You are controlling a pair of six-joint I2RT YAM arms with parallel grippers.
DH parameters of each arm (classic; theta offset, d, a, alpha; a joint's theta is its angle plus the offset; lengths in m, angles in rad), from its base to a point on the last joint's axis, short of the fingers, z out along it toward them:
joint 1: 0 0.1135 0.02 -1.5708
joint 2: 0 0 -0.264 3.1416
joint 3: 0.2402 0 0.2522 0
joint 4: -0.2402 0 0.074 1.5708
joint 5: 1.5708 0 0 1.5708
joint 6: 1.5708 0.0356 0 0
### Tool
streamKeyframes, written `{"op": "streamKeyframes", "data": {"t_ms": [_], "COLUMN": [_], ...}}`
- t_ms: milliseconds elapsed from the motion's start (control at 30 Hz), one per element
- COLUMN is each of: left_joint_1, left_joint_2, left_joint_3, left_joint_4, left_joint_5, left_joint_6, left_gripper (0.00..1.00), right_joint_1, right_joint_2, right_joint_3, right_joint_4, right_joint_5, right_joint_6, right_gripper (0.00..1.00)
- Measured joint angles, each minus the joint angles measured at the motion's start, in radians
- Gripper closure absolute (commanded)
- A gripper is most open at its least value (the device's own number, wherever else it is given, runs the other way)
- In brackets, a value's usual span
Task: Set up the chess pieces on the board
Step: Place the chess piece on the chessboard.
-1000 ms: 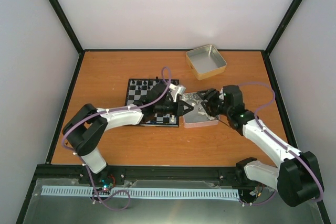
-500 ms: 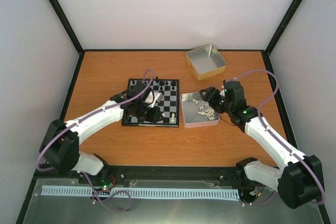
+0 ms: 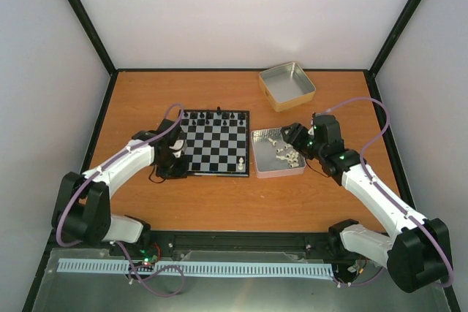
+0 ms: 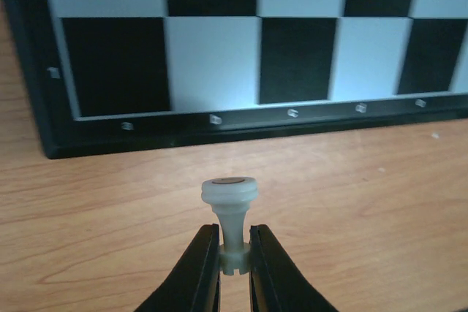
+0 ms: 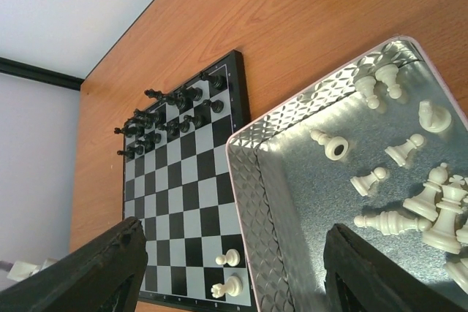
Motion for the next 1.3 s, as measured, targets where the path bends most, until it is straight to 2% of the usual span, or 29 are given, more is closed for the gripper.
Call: {"op": "streamKeyframes", "data": {"t_ms": [300, 633, 1300], "left_joint_1": [0.097, 0.107, 0.107], "left_joint_2": [0.059, 0.177, 0.224], "left_joint_3": [0.003, 0.101, 0.136], "left_joint_4": [-0.011, -0.039, -0.058], "left_joint_5": [-0.074, -0.106, -0.111], "left_joint_6": [0.002, 0.019, 0.03], "left_gripper": [0.91, 0.91, 0.88], "right_joint_1": [-0.004, -0.005, -0.005], "right_joint_2": [0.0, -0.043, -0.058], "right_joint_3": [-0.016, -0.067, -0.085], "right_joint_4": [0.001, 0.011, 0.016], "right_joint_5": [0.009, 0.042, 0.075], "right_joint_6": [-0.008, -0.008, -0.023], "right_gripper": [0.34, 0.34, 0.33]}}
